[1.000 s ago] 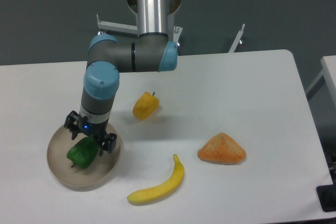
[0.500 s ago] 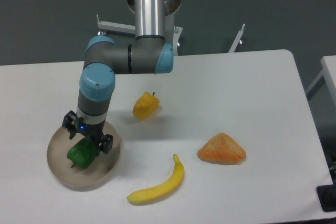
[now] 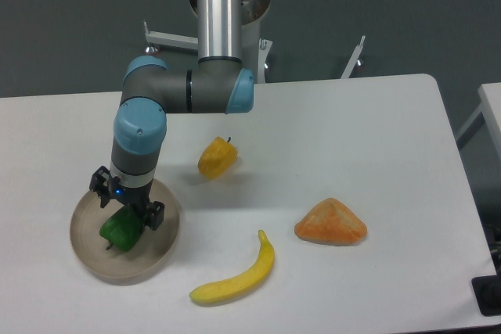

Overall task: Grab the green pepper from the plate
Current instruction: 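Close the gripper on the green pepper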

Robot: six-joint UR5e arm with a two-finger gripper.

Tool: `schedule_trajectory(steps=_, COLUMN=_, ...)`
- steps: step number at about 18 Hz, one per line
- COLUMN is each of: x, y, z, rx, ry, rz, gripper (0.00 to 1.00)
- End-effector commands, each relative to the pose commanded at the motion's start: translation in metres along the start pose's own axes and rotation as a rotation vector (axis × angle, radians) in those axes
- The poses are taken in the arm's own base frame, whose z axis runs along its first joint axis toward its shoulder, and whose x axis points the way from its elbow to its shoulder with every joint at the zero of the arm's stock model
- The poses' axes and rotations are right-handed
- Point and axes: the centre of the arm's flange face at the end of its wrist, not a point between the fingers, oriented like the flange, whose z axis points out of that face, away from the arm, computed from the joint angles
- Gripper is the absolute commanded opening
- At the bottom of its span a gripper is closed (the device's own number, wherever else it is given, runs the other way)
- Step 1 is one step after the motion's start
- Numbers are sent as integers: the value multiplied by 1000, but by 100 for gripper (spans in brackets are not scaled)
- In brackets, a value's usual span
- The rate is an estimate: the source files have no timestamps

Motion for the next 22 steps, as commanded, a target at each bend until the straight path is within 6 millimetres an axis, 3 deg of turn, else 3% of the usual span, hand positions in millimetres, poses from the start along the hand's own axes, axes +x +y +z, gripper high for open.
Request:
schedule_trajectory(steps=7, x=-1, y=1, z=5, rx=-6, ry=4, rz=-2, gripper=100)
schedule_trajectory(steps=8, x=-2, y=1, z=6, rx=-10, ry=-3, rz=-1, gripper=94)
schedule_trajectory(steps=12, x=-1, y=1, z=7, rx=-17, ry=-13, rz=5, gripper=54)
schedule_trajectory(steps=14, x=-1, y=1, z=6, rx=-15, ry=-14, rz=9, gripper=49)
schedule_trajectory(steps=22, x=-6, y=-6, z=-15, rx=13, ry=-34, rz=41, gripper=43)
